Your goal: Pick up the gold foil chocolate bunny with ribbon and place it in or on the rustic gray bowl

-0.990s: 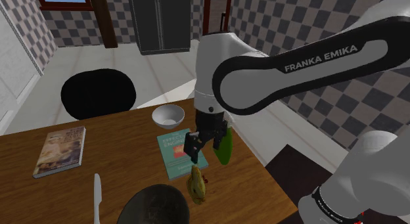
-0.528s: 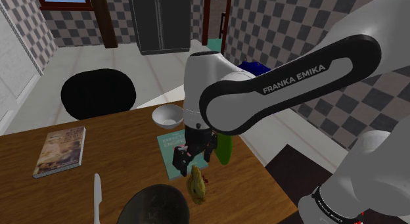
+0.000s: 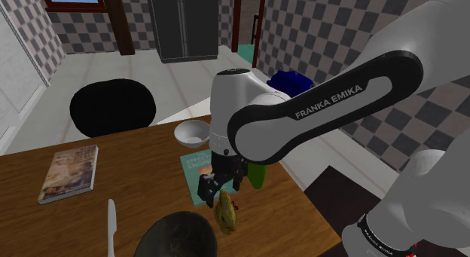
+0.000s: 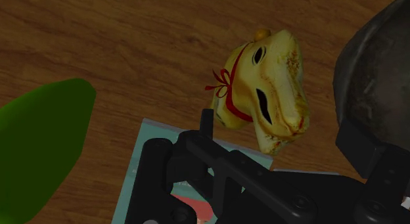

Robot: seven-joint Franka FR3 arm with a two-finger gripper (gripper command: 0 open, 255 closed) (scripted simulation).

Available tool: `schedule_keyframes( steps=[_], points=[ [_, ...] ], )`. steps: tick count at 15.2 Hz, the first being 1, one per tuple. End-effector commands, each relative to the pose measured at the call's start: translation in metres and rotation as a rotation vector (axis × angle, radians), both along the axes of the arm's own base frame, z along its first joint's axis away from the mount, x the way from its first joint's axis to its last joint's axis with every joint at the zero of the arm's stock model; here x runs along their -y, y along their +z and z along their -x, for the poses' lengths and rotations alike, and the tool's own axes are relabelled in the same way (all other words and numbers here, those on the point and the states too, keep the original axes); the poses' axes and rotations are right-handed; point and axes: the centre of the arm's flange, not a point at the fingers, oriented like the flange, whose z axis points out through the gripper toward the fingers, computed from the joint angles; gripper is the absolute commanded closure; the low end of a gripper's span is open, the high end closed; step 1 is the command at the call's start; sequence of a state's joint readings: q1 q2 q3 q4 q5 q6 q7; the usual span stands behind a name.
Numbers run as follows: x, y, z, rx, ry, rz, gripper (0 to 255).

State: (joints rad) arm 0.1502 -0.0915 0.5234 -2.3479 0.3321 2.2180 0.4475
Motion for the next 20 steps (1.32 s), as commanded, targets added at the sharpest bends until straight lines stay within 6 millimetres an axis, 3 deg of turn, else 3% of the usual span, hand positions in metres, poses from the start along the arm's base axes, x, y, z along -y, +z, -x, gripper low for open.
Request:
schedule_keyframes(
  steps=[1, 2, 3, 12, 20],
  points=[
    [0.000, 0.000, 0.000, 0.000, 0.000, 0.000, 0],
    [0.000, 0.000, 0.000, 0.000, 0.000, 0.000, 0],
    [0.000, 0.000, 0.000, 0.000, 0.000, 0.000, 255],
    [0.000, 0.000, 0.000, 0.000, 0.000, 0.000, 255],
    [0.000, 0.042, 0.000, 0.000, 0.000, 0.000, 255]
  ],
)
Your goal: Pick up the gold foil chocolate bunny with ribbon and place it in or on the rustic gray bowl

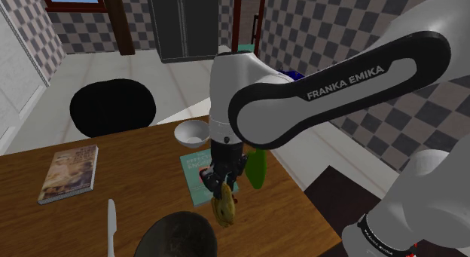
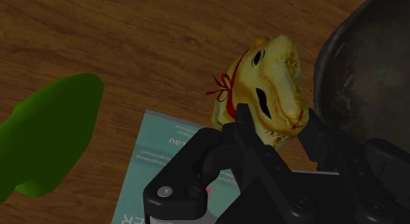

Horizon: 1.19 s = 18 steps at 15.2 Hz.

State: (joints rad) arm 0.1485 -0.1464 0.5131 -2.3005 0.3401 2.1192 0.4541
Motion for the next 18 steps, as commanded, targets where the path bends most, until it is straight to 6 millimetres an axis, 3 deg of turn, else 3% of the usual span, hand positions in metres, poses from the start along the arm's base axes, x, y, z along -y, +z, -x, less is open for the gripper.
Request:
schedule_keyframes(
  steps=[1, 18],
  points=[
    [0.001, 0.011, 0.000, 0.000, 0.000, 0.000, 255],
    [0.001, 0.101, 0.000, 0.000, 0.000, 0.000, 255]
  ],
)
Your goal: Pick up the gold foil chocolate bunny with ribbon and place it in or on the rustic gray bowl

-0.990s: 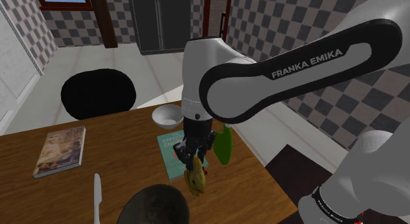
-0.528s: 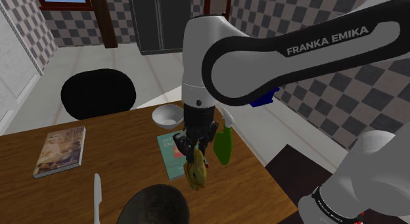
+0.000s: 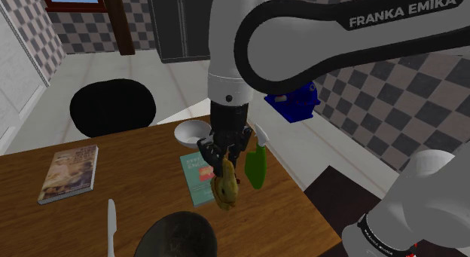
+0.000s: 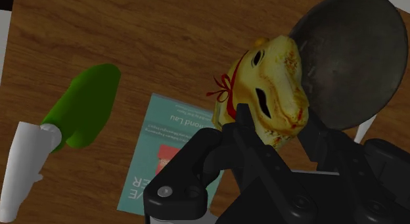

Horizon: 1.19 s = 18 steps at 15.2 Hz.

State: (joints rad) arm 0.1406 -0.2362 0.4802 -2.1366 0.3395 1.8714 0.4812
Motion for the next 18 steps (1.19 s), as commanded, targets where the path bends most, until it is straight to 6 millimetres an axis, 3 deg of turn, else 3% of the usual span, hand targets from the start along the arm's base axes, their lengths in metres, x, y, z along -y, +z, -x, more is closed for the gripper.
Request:
schedule_keyframes(
  steps=[1, 7, 18],
  points=[
    [0.001, 0.011, 0.000, 0.000, 0.000, 0.000, 255],
    [0.001, 0.042, 0.000, 0.000, 0.000, 0.000, 255],
    [-0.138, 0.085, 0.011, 0.000, 0.000, 0.000, 255]
  ],
)
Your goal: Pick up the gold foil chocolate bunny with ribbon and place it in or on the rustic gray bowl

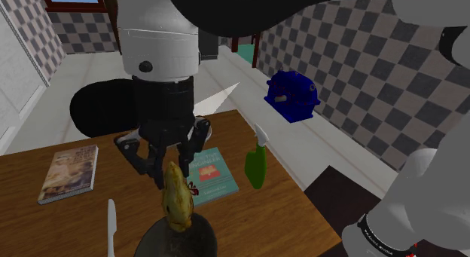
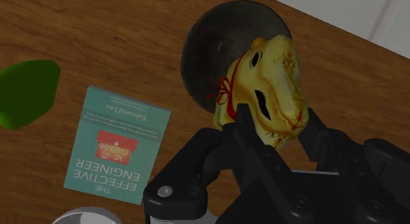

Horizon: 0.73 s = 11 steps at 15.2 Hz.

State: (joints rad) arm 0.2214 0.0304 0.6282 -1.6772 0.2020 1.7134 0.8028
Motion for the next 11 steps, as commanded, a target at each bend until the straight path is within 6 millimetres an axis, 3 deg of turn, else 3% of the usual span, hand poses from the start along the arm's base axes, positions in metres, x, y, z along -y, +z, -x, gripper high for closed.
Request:
schedule_keyframes(
  steps=[1, 2, 11],
  points=[
    [-0.025, 0.005, 0.004, 0.000, -0.003, -0.001, 255],
    [-0.038, 0.009, 0.005, 0.000, -0.003, -0.001, 255],
    [-0.038, -0.038, 0.005, 0.000, -0.003, -0.001, 255]
  ],
)
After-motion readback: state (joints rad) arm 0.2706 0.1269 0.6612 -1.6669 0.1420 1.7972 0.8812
